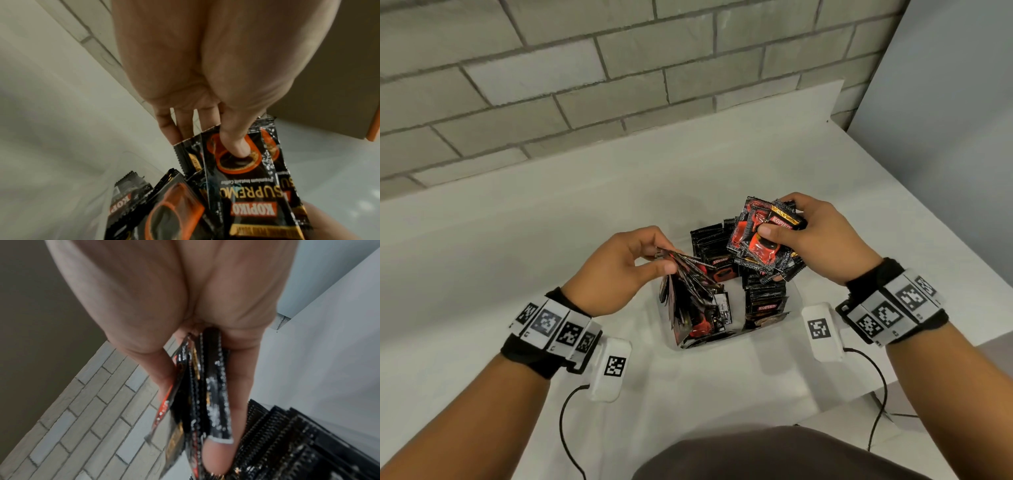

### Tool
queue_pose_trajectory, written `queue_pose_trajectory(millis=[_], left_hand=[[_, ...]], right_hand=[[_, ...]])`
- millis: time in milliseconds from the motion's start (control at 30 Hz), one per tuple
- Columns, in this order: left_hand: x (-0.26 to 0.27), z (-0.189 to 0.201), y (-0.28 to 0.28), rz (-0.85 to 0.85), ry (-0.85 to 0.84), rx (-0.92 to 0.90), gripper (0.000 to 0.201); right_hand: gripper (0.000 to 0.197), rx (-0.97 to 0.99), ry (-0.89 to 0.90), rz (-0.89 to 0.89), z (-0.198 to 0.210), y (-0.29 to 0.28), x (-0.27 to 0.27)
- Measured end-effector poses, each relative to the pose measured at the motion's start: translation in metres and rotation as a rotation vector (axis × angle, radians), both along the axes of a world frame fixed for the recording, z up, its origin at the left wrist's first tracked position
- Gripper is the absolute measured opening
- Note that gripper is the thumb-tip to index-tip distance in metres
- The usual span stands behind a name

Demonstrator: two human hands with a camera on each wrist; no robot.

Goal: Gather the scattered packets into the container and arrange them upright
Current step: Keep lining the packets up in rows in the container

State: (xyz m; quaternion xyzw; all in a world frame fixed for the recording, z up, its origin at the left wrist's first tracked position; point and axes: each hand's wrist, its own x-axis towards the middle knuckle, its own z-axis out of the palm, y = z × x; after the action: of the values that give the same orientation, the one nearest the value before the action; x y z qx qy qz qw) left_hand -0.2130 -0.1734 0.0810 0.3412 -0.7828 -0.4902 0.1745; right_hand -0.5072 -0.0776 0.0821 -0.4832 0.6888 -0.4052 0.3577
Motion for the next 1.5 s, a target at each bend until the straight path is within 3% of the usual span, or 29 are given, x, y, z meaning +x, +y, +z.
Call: queue_pose_trajectory(millis=[200, 400, 533, 667, 767, 900, 1033, 1167, 1267, 1367, 1500], left_hand=[[0.001, -0.012, -0.005, 0.037, 0.118, 0.147, 0.007], [-0.004, -0.012, -0.004, 0.238, 0.276, 0.187, 0.016], [-0.013, -0.006, -0.004, 0.378, 0.289, 0.247, 0.019], [-0.024, 0.001, 0.005, 0.421, 0.277, 0.392, 0.022], [-0.032, 0.007, 0.017, 0.361, 0.283, 0.501, 0.017], [-0.037, 0.016, 0.029, 0.278, 0.351, 0.666, 0.029], [-0.03, 0.02, 0.031, 0.271, 0.437, 0.868, 0.042], [-0.027, 0.021, 0.033, 0.256, 0.514, 1.04, 0.054], [-0.031, 0.022, 0.036, 0.249, 0.447, 0.991, 0.059], [-0.035, 0.018, 0.041, 0.276, 0.372, 0.926, 0.056], [-0.033, 0.015, 0.042, 0.289, 0.393, 0.937, 0.058]], right_hand=[[0.035, 0.014, -0.013, -0.003, -0.002, -0.001, 0.0], [0.035, -0.015, -0.033, -0.04, 0.001, -0.003, -0.002], [0.044, -0.142, -0.223, -0.061, 0.013, -0.004, -0.002], [0.051, -0.224, -0.461, 0.074, 0.031, -0.005, 0.01], [0.045, -0.181, -0.309, 0.154, 0.033, -0.012, 0.028], [0.038, -0.116, -0.115, 0.179, 0.021, -0.023, 0.048], [0.035, -0.085, -0.071, 0.191, 0.019, -0.026, 0.059], [0.046, -0.086, -0.098, 0.217, 0.019, -0.029, 0.066], [0.054, -0.127, -0.09, 0.296, 0.016, -0.028, 0.076], [0.042, -0.136, -0.013, 0.371, 0.012, -0.027, 0.083], [0.03, -0.137, 0.031, 0.39, 0.005, -0.028, 0.081]])
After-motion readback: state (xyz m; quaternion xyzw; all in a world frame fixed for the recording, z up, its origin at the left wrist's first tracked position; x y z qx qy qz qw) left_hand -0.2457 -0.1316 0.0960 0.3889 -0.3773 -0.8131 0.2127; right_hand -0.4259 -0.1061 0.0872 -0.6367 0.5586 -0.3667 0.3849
